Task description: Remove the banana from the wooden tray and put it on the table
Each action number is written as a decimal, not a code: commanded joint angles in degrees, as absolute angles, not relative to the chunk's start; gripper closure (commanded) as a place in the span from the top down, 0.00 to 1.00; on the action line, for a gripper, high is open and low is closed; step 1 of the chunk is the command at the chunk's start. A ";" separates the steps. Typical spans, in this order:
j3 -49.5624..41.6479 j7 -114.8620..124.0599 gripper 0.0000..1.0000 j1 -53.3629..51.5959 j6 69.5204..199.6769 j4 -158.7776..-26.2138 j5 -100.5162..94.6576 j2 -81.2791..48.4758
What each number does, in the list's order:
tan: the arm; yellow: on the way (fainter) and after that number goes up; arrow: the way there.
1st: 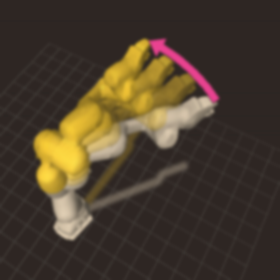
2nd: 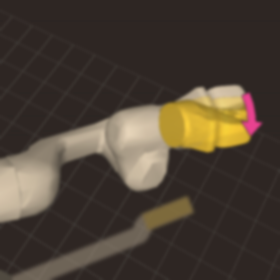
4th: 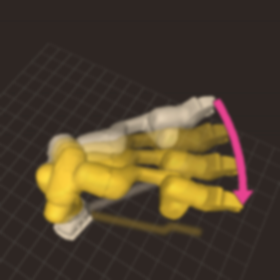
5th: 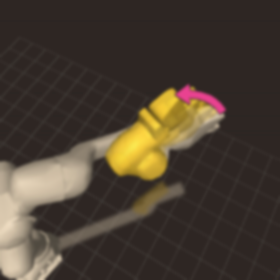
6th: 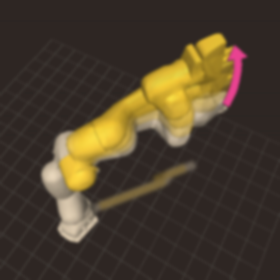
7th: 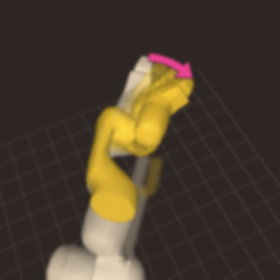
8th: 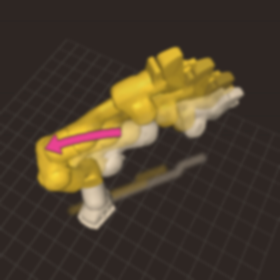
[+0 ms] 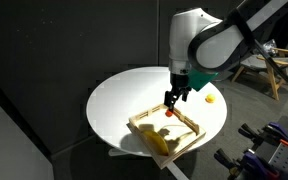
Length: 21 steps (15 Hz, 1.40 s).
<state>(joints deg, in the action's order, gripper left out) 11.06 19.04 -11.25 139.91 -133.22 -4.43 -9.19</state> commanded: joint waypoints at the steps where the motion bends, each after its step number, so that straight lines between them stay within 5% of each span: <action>1: 9.62 19.99 1.00 -12.15 141.33 -133.00 -6.00 -10.87; 21: 4.18 26.05 1.00 -18.99 144.48 -127.77 -9.08 -22.85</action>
